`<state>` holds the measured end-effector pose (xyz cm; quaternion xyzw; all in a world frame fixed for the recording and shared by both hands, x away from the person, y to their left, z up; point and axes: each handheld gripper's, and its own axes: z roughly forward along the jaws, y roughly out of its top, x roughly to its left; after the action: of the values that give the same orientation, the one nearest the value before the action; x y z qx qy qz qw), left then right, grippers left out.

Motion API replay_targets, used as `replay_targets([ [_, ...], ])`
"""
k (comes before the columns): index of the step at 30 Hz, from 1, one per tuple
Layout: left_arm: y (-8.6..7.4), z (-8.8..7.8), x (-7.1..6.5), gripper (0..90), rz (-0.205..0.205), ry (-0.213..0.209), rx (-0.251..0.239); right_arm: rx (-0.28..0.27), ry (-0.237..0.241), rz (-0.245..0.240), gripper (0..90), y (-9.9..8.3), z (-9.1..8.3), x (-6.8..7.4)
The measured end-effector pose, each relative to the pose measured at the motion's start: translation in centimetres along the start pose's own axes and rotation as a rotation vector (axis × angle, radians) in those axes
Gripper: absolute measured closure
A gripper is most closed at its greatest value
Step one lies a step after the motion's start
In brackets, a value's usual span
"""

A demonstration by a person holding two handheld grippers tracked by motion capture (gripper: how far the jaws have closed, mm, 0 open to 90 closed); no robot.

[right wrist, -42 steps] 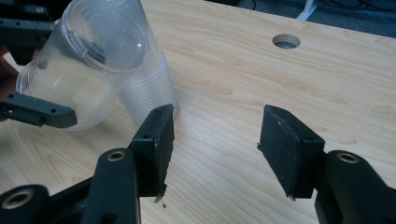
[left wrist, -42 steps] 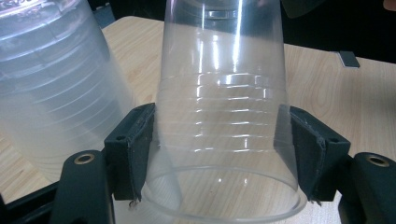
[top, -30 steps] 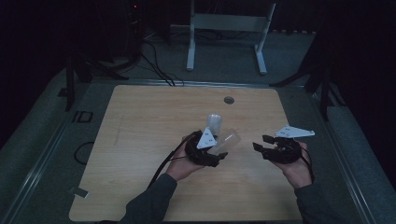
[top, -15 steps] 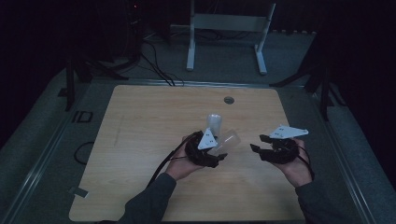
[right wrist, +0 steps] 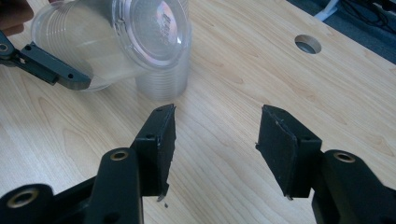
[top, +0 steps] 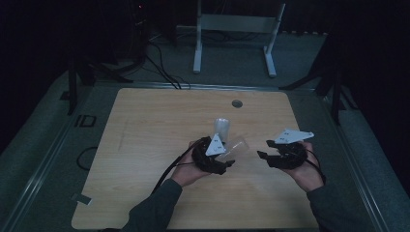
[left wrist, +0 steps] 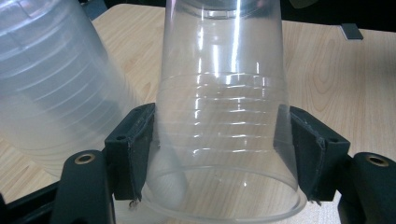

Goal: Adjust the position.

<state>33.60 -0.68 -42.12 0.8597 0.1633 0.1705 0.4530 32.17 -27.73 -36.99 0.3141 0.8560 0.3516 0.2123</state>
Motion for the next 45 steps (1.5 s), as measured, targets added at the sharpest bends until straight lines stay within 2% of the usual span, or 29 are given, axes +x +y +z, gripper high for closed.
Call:
replay_targets([
  [19, -0.1, 0.1, -0.1, 31.2, 0.02, 0.0, 0.019, 0.091, 0.007, -0.118, 43.9, 0.8, 0.0, 0.4],
  [24, -0.1, 0.2, -0.3, 31.2, 0.028, -0.012, 0.026, 0.123, 0.016, -0.154, 43.9, 1.1, 0.0, 0.6],
  [31, -0.1, 0.3, -0.4, 31.3, 0.034, -0.021, 0.03, 0.131, 0.027, -0.183, 43.8, 1.6, -0.1, 0.8],
  [34, -0.2, 0.3, -0.2, 31.3, 0.03, -0.039, 0.031, 0.146, 0.035, -0.212, 43.6, 1.8, -0.1, 0.9],
  [45, -0.2, 0.5, -0.4, 31.4, 0.068, -0.061, 0.056, 0.176, 0.069, -0.264, 42.8, 2.3, -0.1, 1.1],
])
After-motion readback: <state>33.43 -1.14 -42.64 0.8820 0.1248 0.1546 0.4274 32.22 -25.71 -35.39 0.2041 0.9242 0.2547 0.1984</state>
